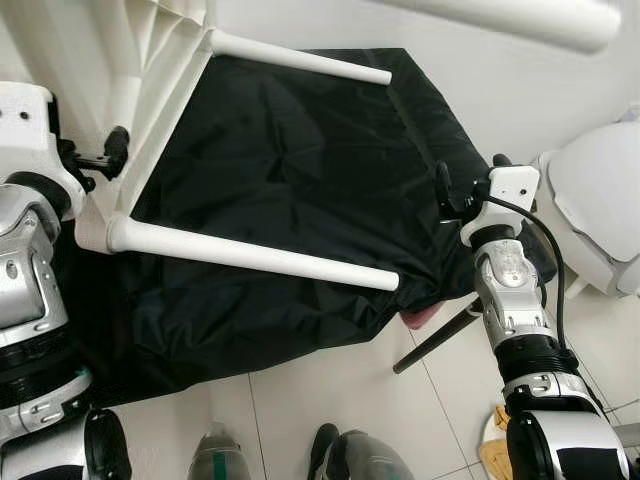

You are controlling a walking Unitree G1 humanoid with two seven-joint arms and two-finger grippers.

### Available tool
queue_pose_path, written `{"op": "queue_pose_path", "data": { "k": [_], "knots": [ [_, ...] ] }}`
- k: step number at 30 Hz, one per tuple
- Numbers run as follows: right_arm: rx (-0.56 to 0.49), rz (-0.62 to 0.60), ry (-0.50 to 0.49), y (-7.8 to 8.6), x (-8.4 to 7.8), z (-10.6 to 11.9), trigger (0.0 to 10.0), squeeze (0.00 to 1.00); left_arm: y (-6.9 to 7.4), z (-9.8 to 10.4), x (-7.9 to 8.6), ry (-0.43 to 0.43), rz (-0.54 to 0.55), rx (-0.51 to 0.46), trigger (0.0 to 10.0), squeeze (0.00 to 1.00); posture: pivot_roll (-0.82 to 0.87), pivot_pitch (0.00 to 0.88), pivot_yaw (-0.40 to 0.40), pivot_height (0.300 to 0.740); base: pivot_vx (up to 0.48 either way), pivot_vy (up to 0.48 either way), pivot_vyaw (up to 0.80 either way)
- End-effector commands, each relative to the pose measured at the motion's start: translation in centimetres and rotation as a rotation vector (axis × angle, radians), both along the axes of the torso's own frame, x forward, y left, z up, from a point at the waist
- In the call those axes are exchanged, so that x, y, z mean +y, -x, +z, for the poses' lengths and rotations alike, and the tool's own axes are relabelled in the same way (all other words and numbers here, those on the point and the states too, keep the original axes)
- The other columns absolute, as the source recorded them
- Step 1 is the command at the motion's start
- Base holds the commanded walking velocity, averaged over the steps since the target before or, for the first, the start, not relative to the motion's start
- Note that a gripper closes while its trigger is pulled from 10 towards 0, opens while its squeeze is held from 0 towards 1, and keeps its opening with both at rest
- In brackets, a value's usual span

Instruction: Building children table

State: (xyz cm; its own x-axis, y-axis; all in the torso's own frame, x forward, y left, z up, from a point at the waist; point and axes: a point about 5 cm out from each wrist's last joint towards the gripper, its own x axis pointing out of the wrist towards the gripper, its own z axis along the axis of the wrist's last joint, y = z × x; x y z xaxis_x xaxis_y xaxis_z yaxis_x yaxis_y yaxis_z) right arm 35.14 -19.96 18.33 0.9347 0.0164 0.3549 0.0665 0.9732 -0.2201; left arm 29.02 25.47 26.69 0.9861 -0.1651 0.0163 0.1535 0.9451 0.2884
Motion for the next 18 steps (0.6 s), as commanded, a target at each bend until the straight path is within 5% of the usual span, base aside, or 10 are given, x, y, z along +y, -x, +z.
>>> {"op": "queue_pose_path", "data": {
  "k": [1,6,18],
  "knots": [
    [0.007,-0.004,0.005,0.0,-0.2,-0.2,10.0,0.00,0.3,-0.3,-1.3,-0.075,-0.129,0.022,10.0,0.00,0.10,0.084,-0.060,0.740,0.000,0.000,0.00],
    [0.007,0.002,0.008,0.0,-0.2,-0.1,10.0,0.00,0.9,-0.9,-0.9,-0.099,-0.158,0.059,10.0,0.00,0.11,0.090,-0.061,0.740,0.000,0.000,0.00],
    [0.008,0.032,0.006,-0.3,0.4,0.0,10.0,0.00,2.7,-0.7,-1.0,-0.007,-0.261,0.052,10.0,0.00,0.11,0.102,-0.066,0.740,0.000,0.000,0.00]
  ]
}}
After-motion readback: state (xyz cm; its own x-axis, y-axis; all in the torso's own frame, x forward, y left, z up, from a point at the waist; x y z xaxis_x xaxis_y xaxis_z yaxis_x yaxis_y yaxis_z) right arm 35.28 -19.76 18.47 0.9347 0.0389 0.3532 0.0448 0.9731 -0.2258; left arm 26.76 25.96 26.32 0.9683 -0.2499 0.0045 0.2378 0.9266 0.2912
